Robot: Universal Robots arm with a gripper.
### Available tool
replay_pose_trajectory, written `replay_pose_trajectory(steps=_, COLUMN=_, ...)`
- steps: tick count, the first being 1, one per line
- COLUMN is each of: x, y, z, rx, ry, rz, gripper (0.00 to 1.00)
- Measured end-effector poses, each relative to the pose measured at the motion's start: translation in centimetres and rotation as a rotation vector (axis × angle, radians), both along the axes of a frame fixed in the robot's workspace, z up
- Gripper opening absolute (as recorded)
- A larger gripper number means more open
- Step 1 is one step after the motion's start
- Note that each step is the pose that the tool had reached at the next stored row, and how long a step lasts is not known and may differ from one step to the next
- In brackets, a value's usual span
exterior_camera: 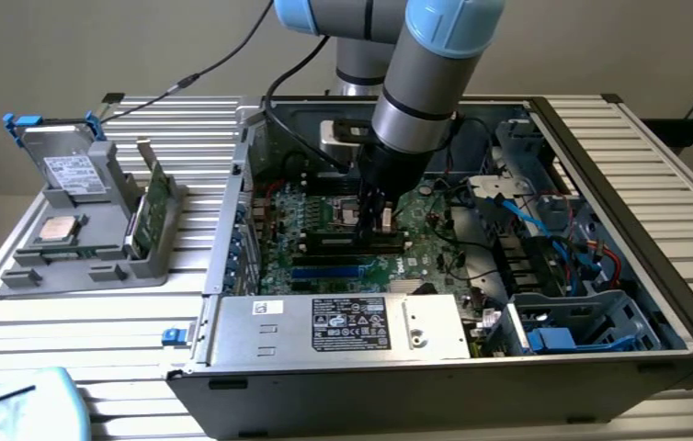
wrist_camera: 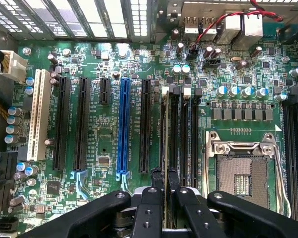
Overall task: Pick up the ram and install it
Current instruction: 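Insert the ram into the slot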
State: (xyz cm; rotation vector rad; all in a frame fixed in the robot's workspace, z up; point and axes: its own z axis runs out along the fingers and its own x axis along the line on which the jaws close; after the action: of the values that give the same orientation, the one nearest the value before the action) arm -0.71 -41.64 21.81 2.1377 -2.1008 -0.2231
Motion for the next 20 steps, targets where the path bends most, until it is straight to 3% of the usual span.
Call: replay_pose_trajectory(steps=20, x=0.08, y=0.01, z=-0.19, rx=-0.0001, ry=0.0, rz=0.0, gripper=0.15)
